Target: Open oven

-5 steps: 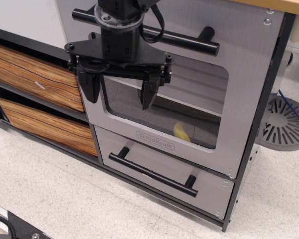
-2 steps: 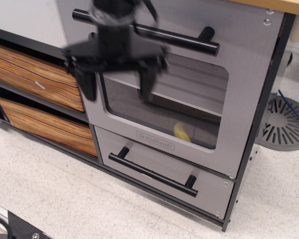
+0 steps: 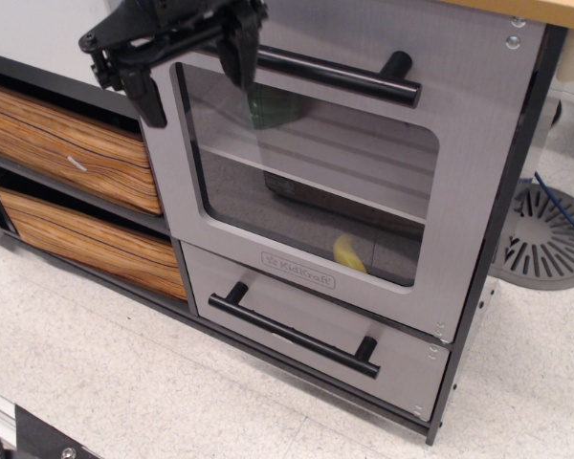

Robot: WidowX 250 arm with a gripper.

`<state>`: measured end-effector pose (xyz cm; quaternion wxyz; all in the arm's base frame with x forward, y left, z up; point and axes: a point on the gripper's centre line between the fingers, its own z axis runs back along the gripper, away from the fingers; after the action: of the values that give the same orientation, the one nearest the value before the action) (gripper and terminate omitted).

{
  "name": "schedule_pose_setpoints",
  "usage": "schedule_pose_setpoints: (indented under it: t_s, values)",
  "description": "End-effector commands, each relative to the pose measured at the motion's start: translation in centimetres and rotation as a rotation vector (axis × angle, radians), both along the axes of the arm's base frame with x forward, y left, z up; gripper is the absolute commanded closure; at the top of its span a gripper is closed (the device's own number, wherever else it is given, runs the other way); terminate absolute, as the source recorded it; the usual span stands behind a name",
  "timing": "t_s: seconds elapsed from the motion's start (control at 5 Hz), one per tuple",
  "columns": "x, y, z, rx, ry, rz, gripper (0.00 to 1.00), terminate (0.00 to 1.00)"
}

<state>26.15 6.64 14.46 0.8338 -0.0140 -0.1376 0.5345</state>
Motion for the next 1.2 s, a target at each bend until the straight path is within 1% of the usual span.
schedule_pose_setpoints:
  t_s: [0.0, 0.2, 0.4, 0.6, 0.8, 1.0]
  values:
    - [1.3, 2.0, 1.1, -0.009, -0.124, 0.129, 0.0, 0.0]
    - [2.3, 2.1, 1.0, -0.044, -0.149, 0.171, 0.0, 0.0]
    - [3.2, 1.8, 0.8, -0.061, -0.159, 0.192, 0.0, 0.0]
    - [3.6, 1.4, -0.2, -0.05, -0.164, 0.185, 0.0, 0.0]
    - [4.2, 1.4, -0.4, -0.08, -0.217, 0.2, 0.0, 0.0]
    - [4.7, 1.5, -0.8, -0.091, -0.214, 0.21, 0.0, 0.0]
